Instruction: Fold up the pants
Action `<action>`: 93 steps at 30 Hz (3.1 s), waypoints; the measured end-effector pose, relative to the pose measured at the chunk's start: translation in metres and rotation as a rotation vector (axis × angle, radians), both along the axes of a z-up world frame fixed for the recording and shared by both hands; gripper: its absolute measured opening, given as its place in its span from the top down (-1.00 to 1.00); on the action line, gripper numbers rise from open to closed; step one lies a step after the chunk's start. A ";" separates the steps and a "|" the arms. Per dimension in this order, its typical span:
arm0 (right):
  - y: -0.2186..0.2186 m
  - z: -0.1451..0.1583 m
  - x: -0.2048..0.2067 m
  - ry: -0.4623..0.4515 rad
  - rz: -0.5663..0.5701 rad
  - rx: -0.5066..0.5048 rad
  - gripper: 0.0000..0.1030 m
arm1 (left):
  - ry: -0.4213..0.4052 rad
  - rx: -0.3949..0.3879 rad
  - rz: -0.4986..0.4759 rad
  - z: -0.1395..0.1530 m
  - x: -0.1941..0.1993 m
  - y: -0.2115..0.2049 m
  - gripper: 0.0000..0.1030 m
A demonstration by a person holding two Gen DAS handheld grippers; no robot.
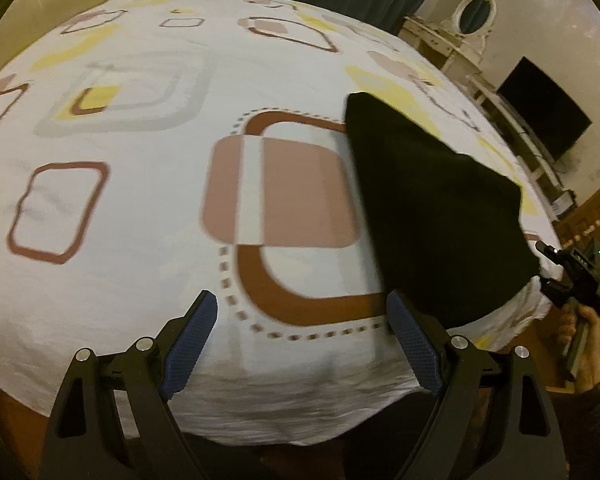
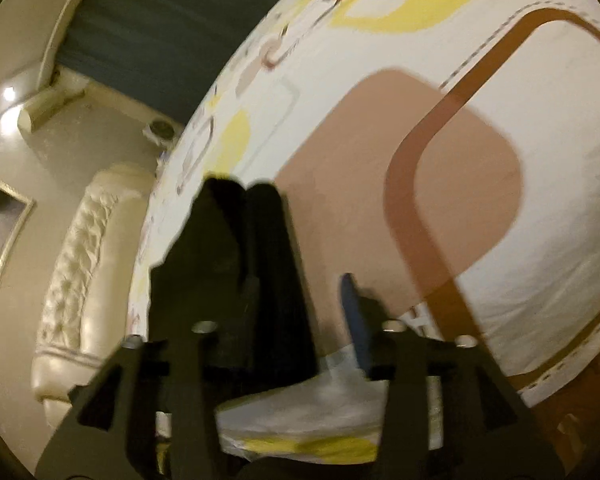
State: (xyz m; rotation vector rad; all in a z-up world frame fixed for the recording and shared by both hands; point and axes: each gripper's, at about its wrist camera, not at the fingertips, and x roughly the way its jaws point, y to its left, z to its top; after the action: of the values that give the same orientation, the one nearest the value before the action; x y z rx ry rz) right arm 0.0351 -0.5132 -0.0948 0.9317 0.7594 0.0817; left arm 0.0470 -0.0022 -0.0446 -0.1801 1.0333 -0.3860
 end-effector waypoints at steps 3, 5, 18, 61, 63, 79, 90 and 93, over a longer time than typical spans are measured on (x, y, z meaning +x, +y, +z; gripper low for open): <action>-0.007 0.011 -0.007 -0.042 -0.010 0.016 -0.25 | -0.018 -0.024 -0.045 0.004 0.004 -0.016 -0.66; -0.004 0.012 -0.007 -0.051 0.012 0.028 -0.34 | 0.000 -0.057 -0.073 0.002 0.009 -0.028 -0.66; 0.036 -0.018 0.019 0.021 0.179 0.037 -0.37 | 0.201 -0.318 -0.097 -0.036 0.039 -0.056 -0.66; 0.187 -0.017 0.070 0.003 0.458 -0.006 0.29 | 0.131 -0.192 0.056 -0.020 0.020 0.059 0.16; 0.187 -0.020 0.067 0.008 0.450 -0.003 0.29 | 0.120 -0.174 0.046 -0.021 0.020 0.055 0.15; 0.189 -0.022 0.067 0.001 0.437 0.008 0.27 | 0.115 -0.176 0.044 -0.022 0.020 0.055 0.04; 0.166 -0.007 0.073 -0.039 0.440 0.050 -0.53 | 0.070 -0.283 0.012 -0.020 0.023 0.088 -0.61; 0.157 -0.010 0.090 -0.025 0.417 0.090 -0.56 | 0.099 -0.324 -0.002 -0.027 0.037 0.091 -0.63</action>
State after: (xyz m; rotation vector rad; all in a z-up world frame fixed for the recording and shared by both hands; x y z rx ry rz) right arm 0.1254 -0.3564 -0.1049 0.8436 0.9239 0.4959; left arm 0.0841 0.0891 -0.0713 -0.4926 1.0634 -0.5496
